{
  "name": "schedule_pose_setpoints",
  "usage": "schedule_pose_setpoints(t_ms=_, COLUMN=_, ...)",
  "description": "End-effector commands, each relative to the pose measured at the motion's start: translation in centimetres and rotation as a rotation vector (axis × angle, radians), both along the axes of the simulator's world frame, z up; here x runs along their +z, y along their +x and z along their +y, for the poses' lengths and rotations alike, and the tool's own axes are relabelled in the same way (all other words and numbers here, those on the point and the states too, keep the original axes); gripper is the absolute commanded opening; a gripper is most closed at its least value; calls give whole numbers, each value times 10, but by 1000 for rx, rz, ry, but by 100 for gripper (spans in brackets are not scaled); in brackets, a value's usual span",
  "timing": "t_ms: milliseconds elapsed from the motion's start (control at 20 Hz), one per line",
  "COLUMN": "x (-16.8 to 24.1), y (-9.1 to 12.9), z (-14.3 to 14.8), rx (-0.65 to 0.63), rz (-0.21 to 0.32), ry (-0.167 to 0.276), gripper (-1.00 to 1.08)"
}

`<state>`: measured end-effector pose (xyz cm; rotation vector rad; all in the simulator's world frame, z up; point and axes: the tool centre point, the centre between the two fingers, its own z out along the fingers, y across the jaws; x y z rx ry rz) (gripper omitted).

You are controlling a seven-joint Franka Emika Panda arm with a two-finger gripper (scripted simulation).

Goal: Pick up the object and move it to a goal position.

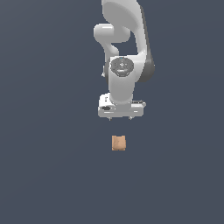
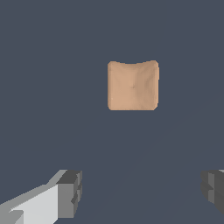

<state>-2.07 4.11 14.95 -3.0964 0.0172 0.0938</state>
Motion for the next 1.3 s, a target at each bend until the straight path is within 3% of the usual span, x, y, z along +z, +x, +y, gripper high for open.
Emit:
schedule_pose_setpoints(t_ms=0, x=-1, y=-1, z=7, rx=4, rz=1, ry=5, gripper=100)
schedule_pose_setpoints(t_ms=450, x=-7, y=10, z=4, rx=2, rz=-7, ry=-2, gripper=100)
schedule_pose_setpoints(t_ms=1250, x=-54, y=72, z=-5, rx=1, rz=-55, ry=-39, gripper=100)
